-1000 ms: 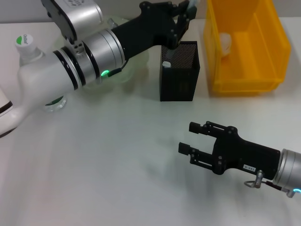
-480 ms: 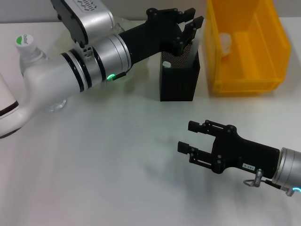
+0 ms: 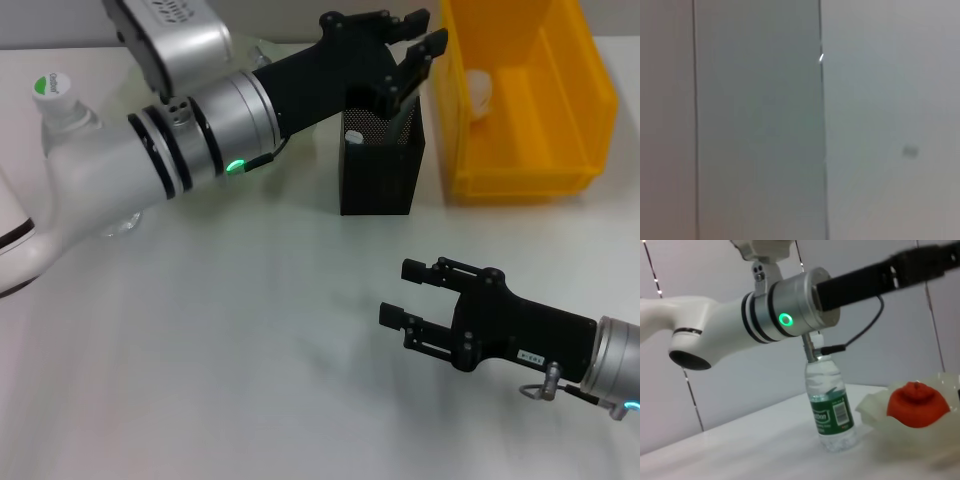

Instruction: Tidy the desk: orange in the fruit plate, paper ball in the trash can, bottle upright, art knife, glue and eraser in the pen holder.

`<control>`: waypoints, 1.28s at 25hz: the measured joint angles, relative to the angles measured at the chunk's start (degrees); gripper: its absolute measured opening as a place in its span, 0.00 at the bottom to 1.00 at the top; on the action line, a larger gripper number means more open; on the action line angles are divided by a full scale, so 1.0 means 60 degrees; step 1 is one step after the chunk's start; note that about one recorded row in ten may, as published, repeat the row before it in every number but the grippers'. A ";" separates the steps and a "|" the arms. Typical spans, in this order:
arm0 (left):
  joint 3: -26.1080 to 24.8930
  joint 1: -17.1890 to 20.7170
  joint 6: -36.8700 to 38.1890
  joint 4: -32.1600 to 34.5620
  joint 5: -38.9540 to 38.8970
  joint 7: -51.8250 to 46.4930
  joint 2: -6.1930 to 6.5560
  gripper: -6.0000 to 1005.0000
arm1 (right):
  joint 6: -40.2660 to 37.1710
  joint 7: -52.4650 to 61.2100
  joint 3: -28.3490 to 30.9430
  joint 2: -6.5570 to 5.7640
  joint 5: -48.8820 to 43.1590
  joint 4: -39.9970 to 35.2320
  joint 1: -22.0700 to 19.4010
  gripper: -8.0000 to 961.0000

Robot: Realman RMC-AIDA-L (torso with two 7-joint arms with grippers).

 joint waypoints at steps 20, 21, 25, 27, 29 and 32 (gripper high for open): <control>-0.5199 0.3553 0.6041 0.3018 0.5831 -0.3954 0.0405 0.69 | -0.0548 -0.0019 0.0030 -0.0057 -0.0010 -0.0439 0.0082 0.78; -0.5199 0.3553 0.6041 0.3018 0.5831 -0.3954 0.0405 0.74 | -0.0587 -0.0013 0.0015 -0.0061 -0.0029 -0.0509 0.0085 0.78; -0.6459 0.4147 0.6867 0.2751 0.6966 -0.3838 0.0441 0.79 | -0.0809 0.0324 0.0046 -0.0085 -0.0051 -0.0684 0.0205 0.78; -0.7012 0.4276 0.7274 0.2516 0.7495 -0.3834 0.0465 0.78 | -0.0845 0.0419 0.0046 -0.0087 -0.0051 -0.0764 0.0224 0.79; -0.7427 0.4314 0.7630 0.2220 0.8119 -0.3785 0.0502 0.78 | -0.0938 0.0529 0.0017 -0.0088 -0.0054 -0.0963 0.0229 0.79; -0.7690 0.4257 0.7815 0.1761 0.9022 -0.3770 0.0613 0.78 | -0.1228 0.0567 -0.0004 -0.0088 -0.0082 -0.1228 0.0230 0.79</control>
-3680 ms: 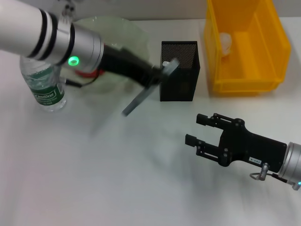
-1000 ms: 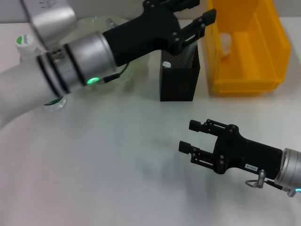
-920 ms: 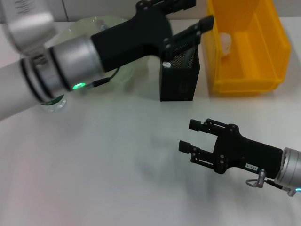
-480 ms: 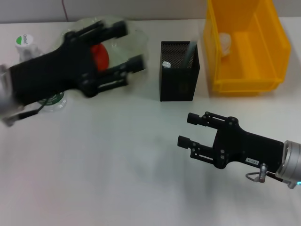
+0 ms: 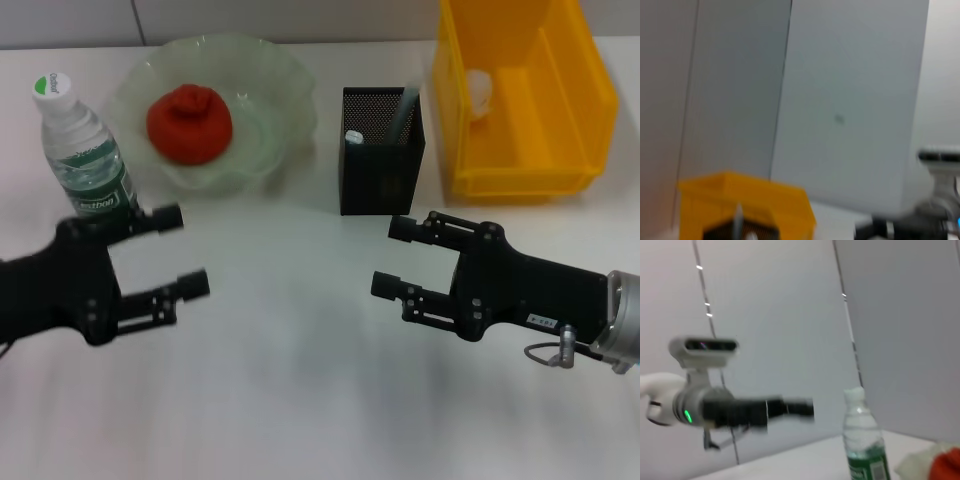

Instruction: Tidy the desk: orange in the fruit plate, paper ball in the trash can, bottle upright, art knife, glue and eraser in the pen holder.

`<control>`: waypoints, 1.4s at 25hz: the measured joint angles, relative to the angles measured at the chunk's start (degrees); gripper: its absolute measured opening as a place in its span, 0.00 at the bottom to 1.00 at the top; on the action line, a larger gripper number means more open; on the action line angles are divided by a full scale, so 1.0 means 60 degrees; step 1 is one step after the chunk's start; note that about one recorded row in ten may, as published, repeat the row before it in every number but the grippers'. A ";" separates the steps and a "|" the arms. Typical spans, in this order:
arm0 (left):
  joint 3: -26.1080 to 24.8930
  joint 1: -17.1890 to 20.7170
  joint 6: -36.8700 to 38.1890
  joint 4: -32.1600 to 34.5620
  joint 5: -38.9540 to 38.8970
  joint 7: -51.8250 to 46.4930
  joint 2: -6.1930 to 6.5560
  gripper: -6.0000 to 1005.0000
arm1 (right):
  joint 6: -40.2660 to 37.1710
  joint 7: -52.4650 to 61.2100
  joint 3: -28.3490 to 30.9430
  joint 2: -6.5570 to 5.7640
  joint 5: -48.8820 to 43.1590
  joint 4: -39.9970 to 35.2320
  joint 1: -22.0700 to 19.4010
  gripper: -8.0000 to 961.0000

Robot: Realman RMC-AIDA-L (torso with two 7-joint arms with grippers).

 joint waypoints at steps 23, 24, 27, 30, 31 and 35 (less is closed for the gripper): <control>0.0044 -0.0288 0.0148 -0.0591 0.1186 0.0025 -0.0077 0.78 | -0.0411 0.0603 -0.0118 -0.0014 -0.1561 -0.0793 0.0008 0.82; 0.0066 -0.0287 0.0148 -0.0599 0.1190 0.0033 -0.0131 0.78 | -0.0360 0.0593 -0.0144 -0.0014 -0.1566 -0.0778 -0.0001 0.82; 0.0083 -0.0289 0.0135 -0.0603 0.1227 0.0034 -0.0198 0.78 | -0.0359 0.0589 -0.0145 -0.0014 -0.1567 -0.0745 -0.0001 0.82; 0.0088 -0.0305 0.0105 -0.0603 0.1411 0.0034 -0.0270 0.78 | -0.0353 0.0584 -0.0146 -0.0013 -0.1571 -0.0709 -0.0008 0.82; 0.0087 -0.0318 0.0093 -0.0603 0.1492 0.0033 -0.0287 0.78 | -0.0344 0.0581 -0.0147 -0.0006 -0.1572 -0.0693 -0.0020 0.82; 0.0041 -0.0362 0.0078 -0.0603 0.1685 0.0033 -0.0343 0.78 | -0.0339 0.0577 -0.0157 -0.0001 -0.1574 -0.0663 -0.0031 0.82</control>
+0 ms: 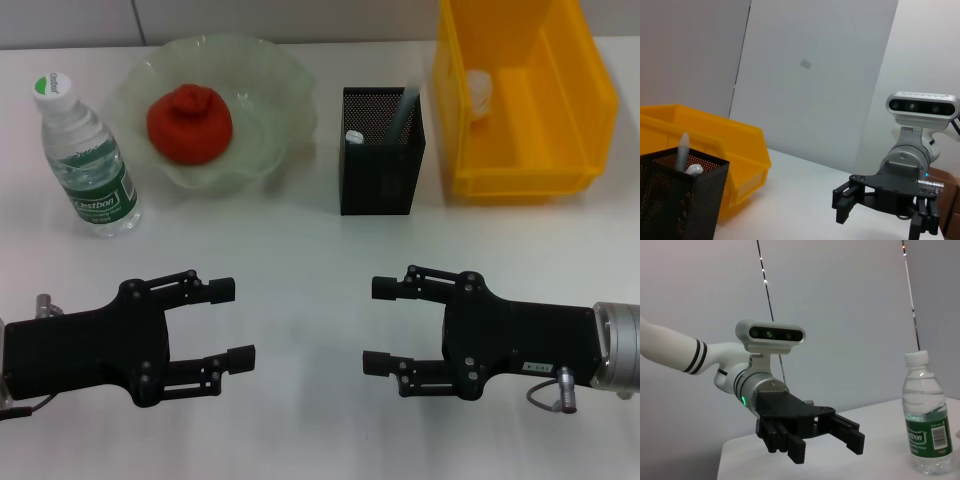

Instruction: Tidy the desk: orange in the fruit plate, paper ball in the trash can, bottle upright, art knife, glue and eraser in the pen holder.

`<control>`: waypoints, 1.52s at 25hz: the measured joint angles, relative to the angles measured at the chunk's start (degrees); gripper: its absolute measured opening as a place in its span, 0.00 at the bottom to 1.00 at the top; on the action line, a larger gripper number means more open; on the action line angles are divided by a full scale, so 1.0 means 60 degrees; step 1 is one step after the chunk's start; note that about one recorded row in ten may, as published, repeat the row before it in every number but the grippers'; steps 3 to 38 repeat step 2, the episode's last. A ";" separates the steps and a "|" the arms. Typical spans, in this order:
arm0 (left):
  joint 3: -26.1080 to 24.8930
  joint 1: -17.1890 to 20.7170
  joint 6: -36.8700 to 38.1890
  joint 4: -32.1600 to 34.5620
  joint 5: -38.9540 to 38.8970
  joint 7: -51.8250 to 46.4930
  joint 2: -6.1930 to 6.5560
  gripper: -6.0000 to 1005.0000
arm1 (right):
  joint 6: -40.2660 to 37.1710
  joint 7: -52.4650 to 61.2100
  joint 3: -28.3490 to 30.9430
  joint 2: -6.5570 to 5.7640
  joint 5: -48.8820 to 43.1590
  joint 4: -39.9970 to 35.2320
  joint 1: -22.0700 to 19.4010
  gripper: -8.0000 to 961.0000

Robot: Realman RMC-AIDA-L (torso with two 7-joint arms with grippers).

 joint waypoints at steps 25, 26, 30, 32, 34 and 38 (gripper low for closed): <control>-0.0019 -0.0012 -0.0001 0.0001 0.0024 0.0043 -0.0037 0.78 | 0.0002 -0.0001 -0.0004 0.0002 0.0000 0.0010 -0.0008 0.82; -0.0019 -0.0012 -0.0001 0.0001 0.0024 0.0043 -0.0037 0.78 | 0.0002 -0.0001 -0.0004 0.0002 0.0000 0.0010 -0.0008 0.82; -0.0019 -0.0012 -0.0001 0.0001 0.0024 0.0043 -0.0037 0.78 | 0.0002 -0.0001 -0.0004 0.0002 0.0000 0.0010 -0.0008 0.82; -0.0019 -0.0012 -0.0001 0.0001 0.0024 0.0043 -0.0037 0.78 | 0.0002 -0.0001 -0.0004 0.0002 0.0000 0.0010 -0.0008 0.82; -0.0019 -0.0012 -0.0001 0.0001 0.0024 0.0043 -0.0037 0.78 | 0.0002 -0.0001 -0.0004 0.0002 0.0000 0.0010 -0.0008 0.82; -0.0019 -0.0012 -0.0001 0.0001 0.0024 0.0043 -0.0037 0.78 | 0.0002 -0.0001 -0.0004 0.0002 0.0000 0.0010 -0.0008 0.82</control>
